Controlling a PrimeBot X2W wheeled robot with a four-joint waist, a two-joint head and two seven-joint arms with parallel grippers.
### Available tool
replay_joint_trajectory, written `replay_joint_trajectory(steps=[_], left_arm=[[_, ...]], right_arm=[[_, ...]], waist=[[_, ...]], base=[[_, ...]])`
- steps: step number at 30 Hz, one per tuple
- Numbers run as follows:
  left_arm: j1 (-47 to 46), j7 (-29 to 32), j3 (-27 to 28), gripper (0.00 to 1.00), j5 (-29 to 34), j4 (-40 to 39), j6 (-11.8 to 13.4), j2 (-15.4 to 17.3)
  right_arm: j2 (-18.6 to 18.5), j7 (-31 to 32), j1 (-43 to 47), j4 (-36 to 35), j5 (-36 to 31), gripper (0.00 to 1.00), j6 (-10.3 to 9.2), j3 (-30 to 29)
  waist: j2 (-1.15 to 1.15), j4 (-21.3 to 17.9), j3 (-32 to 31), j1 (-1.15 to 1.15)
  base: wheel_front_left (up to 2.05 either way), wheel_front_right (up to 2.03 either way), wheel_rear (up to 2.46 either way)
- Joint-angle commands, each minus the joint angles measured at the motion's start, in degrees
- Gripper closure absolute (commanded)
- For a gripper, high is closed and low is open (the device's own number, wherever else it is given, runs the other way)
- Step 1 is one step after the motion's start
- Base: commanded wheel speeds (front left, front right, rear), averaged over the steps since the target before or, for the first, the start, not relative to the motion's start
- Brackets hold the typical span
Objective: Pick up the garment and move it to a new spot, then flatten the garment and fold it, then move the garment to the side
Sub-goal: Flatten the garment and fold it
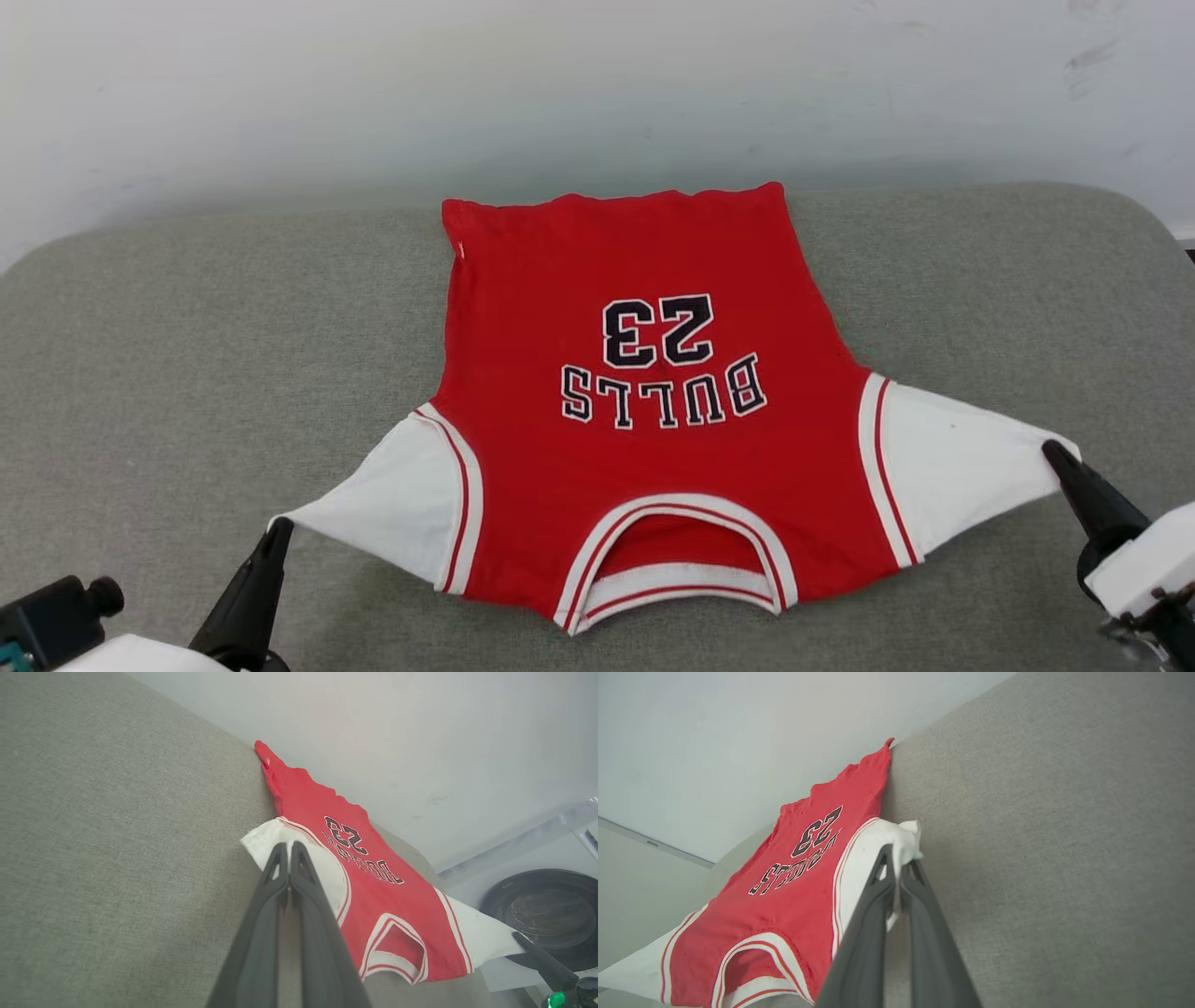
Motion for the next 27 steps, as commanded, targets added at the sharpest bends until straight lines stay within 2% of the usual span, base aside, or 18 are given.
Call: replay_joint_trajectory(steps=[1,7,13,16,23,24,25,26,27], left_arm=[[1.52,-0.32,0.51,1.0,-0.13,-0.62,0.21,-0.11],[2.7,-0.17,-0.13,1.0,0.0,0.55,-1.08,-0.89],[0.48,0.79,-2.2,1.0,2.16,7.11,-1.93,-0.83],[-1.27,1.33,-4.43,1.0,4.86,10.1,-3.24,-0.5],[-4.7,2.48,-8.18,1.0,7.22,15.39,-5.93,-3.01],[-4.94,2.43,-8.27,1.0,7.13,15.68,-6.33,-3.33],[-5.08,2.58,-8.47,1.0,7.04,15.86,-6.77,-3.51],[-5.28,2.73,-8.55,1.0,7.01,16.02,-6.96,-3.6],[-5.46,2.75,-8.56,1.0,6.93,16.13,-7.15,-3.69]], right_arm=[[0.79,0.94,1.93,-1.59,-0.6,1.0,-0.03,-0.95],[2.93,4.76,5.98,-4.84,-2.33,1.0,-0.03,-3.65],[3.94,5.85,7.32,-1.78,-4.14,1.0,-0.03,-4.15],[3.41,5.27,7.66,1.12,-5.31,1.0,-0.03,-3.88],[0.97,6.49,7.71,6.65,-6.87,1.0,-0.03,-1.59],[0.9,7.44,7.16,6.82,-6.33,0.71,-0.03,-1.85],[0.67,8.61,6.44,6.5,-5.78,0.31,-0.03,-2.26],[0.03,9.84,5.6,5.8,-5.51,0.0,-0.03,-2.67],[-0.69,10.69,4.49,4.76,-5.51,0.0,-0.03,-3.32]], waist=[[0.0,0.25,-0.13,0.01],[0.0,1.12,0.61,0.01],[0.0,1.74,1.64,0.01],[0.0,2.2,2.21,0.01],[0.0,3.01,2.94,0.01],[0.0,3.08,3.0,0.01],[0.0,3.18,3.01,0.01],[0.0,3.32,3.05,0.01],[0.0,3.43,3.08,0.01]], base=[[0.0,0.0,0.0],[0.0,0.0,0.0],[0.0,0.0,0.0],[0.0,0.0,0.0],[0.0,0.0,0.0],[0.0,0.0,0.0],[0.0,0.0,0.0],[0.0,0.0,0.0],[0.0,0.0,0.0]])
